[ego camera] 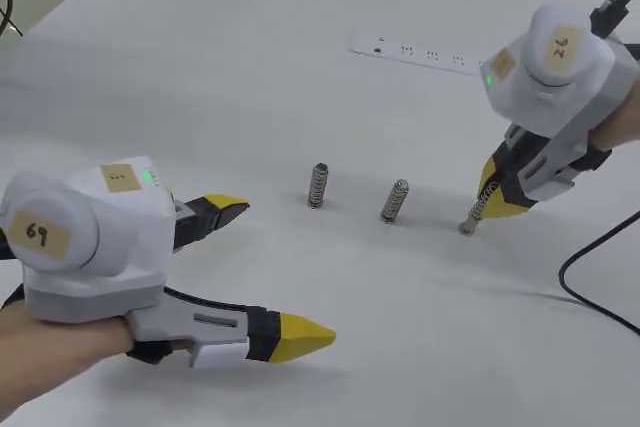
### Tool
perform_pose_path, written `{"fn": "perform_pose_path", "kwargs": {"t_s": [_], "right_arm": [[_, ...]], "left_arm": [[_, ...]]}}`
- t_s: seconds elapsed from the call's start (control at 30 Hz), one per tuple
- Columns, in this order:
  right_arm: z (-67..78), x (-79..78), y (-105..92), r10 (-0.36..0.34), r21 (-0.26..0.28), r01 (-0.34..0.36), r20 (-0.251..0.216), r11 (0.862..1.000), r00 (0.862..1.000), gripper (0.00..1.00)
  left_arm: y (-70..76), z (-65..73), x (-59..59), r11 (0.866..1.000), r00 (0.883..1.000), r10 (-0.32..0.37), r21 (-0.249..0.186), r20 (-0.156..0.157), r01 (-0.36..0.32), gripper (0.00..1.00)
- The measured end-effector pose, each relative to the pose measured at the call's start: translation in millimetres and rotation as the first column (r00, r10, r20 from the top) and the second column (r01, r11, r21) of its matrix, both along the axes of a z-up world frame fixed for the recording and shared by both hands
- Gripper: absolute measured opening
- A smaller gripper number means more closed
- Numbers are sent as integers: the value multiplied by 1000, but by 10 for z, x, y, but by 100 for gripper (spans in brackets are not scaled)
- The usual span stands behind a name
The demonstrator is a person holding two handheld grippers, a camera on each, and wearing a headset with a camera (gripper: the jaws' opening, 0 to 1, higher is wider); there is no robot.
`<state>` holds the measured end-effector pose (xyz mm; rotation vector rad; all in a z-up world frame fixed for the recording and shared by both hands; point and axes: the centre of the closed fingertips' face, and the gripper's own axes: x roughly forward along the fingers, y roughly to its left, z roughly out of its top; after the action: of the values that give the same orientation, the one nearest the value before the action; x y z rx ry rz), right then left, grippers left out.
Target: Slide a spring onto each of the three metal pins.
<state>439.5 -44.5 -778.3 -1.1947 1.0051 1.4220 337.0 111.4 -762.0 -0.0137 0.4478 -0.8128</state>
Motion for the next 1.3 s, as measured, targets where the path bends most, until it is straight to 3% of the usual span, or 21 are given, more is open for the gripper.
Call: {"fn": "perform_pose_path", "kwargs": {"t_s": [0.53,0.83,1.3], "right_arm": [[-170,-18,-6,-1,-21,1,-5,1000,1000,8],[-180,-29,-7,-2,-26,2,-3,1000,1000,8],[-189,-33,-19,1,-33,-1,-3,999,1000,9]], "left_arm": [[11,-8,10,1000,1000,3,1,0,-3,93],[22,-6,25,1000,1000,13,8,8,-13,98],[26,4,39,1000,1000,15,11,16,-15,98]]}}
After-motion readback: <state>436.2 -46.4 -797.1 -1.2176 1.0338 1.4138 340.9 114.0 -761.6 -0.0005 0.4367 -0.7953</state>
